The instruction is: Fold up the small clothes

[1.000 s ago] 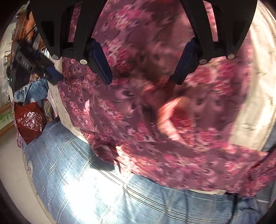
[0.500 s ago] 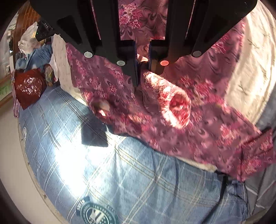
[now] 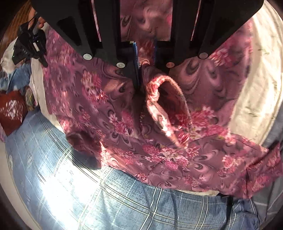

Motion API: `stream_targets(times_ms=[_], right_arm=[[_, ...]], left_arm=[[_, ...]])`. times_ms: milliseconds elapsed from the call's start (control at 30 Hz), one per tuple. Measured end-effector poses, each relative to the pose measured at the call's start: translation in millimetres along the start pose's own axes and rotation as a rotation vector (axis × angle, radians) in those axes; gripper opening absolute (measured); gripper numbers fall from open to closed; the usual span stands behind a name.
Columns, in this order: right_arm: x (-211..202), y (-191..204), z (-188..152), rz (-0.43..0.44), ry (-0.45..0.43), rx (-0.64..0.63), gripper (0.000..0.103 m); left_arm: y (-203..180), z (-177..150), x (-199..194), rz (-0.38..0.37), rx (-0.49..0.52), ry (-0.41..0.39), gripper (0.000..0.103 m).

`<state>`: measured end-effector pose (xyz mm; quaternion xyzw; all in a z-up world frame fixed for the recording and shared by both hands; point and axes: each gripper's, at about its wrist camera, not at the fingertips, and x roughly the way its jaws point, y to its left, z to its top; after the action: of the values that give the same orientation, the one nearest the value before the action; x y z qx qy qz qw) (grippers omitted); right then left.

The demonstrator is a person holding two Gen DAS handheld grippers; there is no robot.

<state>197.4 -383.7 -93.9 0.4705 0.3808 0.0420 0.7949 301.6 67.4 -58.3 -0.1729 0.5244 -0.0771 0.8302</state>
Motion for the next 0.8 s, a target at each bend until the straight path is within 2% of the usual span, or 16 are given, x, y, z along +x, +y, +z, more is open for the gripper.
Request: stream_targets(times_ms=[67,133,200,267,333,433,500,533,567,600,633,700,733,800], right_arm=[[-16.2,9.2,-5.8,-0.021,0.017,-0.053,0.012],[-31.8,27.4,-12.8,-0.040,0.019,-0.159,0.013],[-39.4,52.4,-15.0,-0.033,-0.023,-0.264,0.013],[-32.2,79.7,-12.9,-0.032,-0.047,-0.358,0.021],[-15.2,98.7,-12.4,-0.051,-0.067,-0.420,0.026],[17.4,106.0,-11.1,-0.115,-0.060,-0.474,0.027],[49.6,98.8,-12.6,-0.193,-0.015,-0.498,0.027],[62.3,87.9,-16.7,-0.243,0.024,-0.499,0.026],[66.5,81.8,-21.7,-0.234,0.003,-0.523,0.027],[62.2,81.5,-31.9,-0.208,-0.086,-0.599,0.027],[63.4,82.3,-36.1,-0.212,-0.073,-0.616,0.031],[61.1,86.2,-36.5,-0.210,-0.073,-0.621,0.034],[61.4,86.3,-38.0,-0.210,-0.073,-0.629,0.036],[60.9,87.1,-38.3,-0.205,-0.073,-0.632,0.038]], left_arm=[[11.2,-6.7,-22.9,-0.035,-0.013,-0.007,0.016],[21.9,-11.6,-50.3,-0.064,-0.025,-0.039,0.016],[21.3,-6.6,-64.5,-0.075,-0.026,-0.062,0.019],[11.8,6.5,-69.8,-0.073,-0.006,-0.098,0.036],[-1.0,15.4,-62.2,-0.027,0.014,-0.119,0.047],[-13.8,20.4,-27.7,0.019,0.033,-0.072,0.048],[-11.8,15.5,5.4,0.057,0.031,-0.011,0.047],[-11.4,12.6,14.1,0.064,0.043,-0.007,0.047],[-15.3,10.2,11.6,0.078,0.087,-0.040,0.047],[-18.0,10.6,8.6,0.074,0.116,-0.034,0.047],[-16.3,12.9,3.3,0.038,0.124,-0.018,0.047],[-0.7,22.5,-13.7,-0.037,0.094,-0.030,0.047],[11.1,29.6,-23.0,-0.045,0.069,-0.052,0.047],[44.8,49.2,-41.6,-0.002,0.009,-0.105,0.049]])
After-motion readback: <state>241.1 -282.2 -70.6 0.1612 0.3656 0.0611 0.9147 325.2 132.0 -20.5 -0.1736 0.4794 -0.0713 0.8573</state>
